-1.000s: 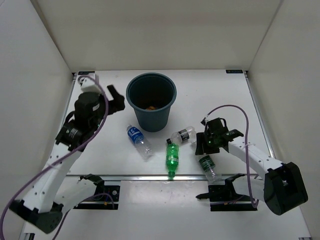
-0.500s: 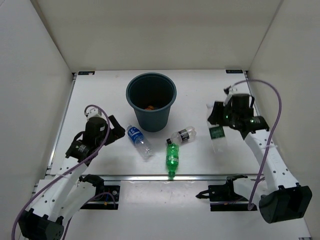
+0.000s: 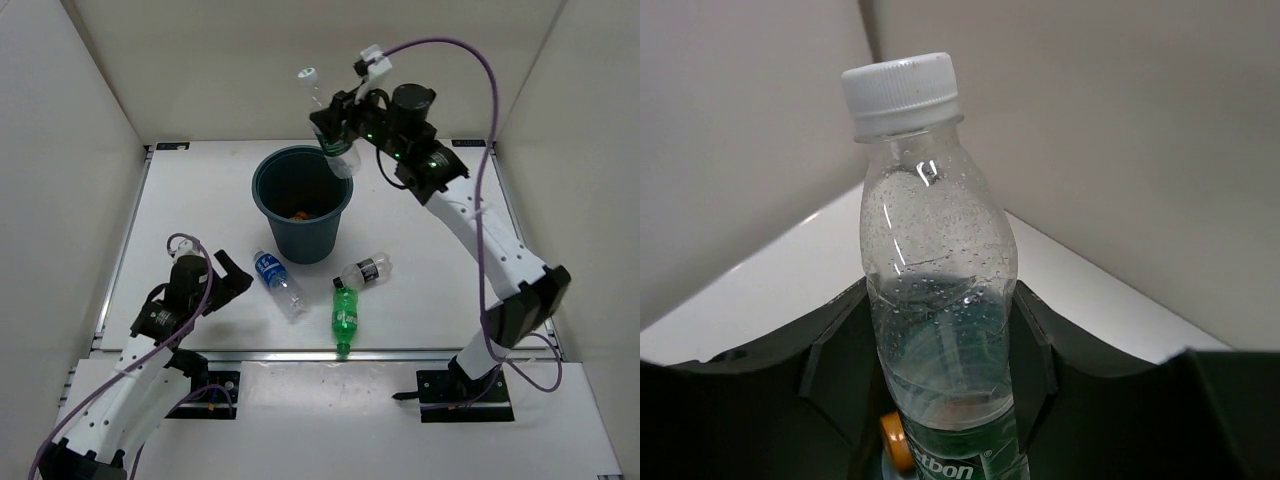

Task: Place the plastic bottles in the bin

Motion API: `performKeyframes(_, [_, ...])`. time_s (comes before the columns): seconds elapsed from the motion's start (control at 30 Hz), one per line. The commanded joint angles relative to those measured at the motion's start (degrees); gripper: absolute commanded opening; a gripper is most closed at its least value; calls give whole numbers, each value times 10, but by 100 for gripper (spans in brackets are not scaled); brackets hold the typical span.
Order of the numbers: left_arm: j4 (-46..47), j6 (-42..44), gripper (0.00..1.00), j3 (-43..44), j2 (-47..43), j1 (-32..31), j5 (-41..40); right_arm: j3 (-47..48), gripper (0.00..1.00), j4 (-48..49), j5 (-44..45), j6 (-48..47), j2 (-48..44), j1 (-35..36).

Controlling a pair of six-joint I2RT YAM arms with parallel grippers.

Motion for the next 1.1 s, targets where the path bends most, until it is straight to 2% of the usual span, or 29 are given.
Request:
performKeyframes(0.0, [-30,-22,99,0,-31,-2,-1,56,14,72,-30,-8,70,20])
performKeyframes(0.13, [-65,-14,99,11,-39,-3,-21,75,18,82,-58,11,113,28])
performKeyframes(0.2, [-68,-11,99,17,-35,-4,-23,83,29,73,-63,28,132,28])
performKeyframes(0.23, [-65,-5,99,22,-27,-5,-14,86,30,74,-72,34,134,28])
performKeyframes(0.27, [-58,0,98,22,-14,-1,-9,81,35,72,-74,31,134,27])
performKeyframes(0.33, [-41,6,99,27,9,-10,1,65,64,82,-73,22,113,28])
performKeyframes(0.37, [-30,7,99,34,25,-19,-2,44,72,94,-68,17,97,26])
performKeyframes(0.43, [-22,10,98,49,50,-24,-13,10,95,101,-58,10,78,23])
performKeyframes(0.47, [-18,14,99,66,69,-28,-25,0,99,113,-52,12,62,23])
performKeyframes(0.6, [15,31,99,93,128,-32,-29,-61,99,117,-46,27,-2,2])
performKeyframes(0.77, [51,25,99,98,196,-73,-23,-155,99,105,-8,24,-90,-28])
performKeyframes(0.87, [76,5,99,93,228,-93,-21,-232,99,54,42,35,-159,-55])
performKeyframes(0.97, [91,-10,98,94,261,-95,-35,-315,99,-13,77,53,-224,-105])
performKeyframes(1.07, [125,-24,99,98,276,-97,-36,-403,99,-74,72,82,-299,-207])
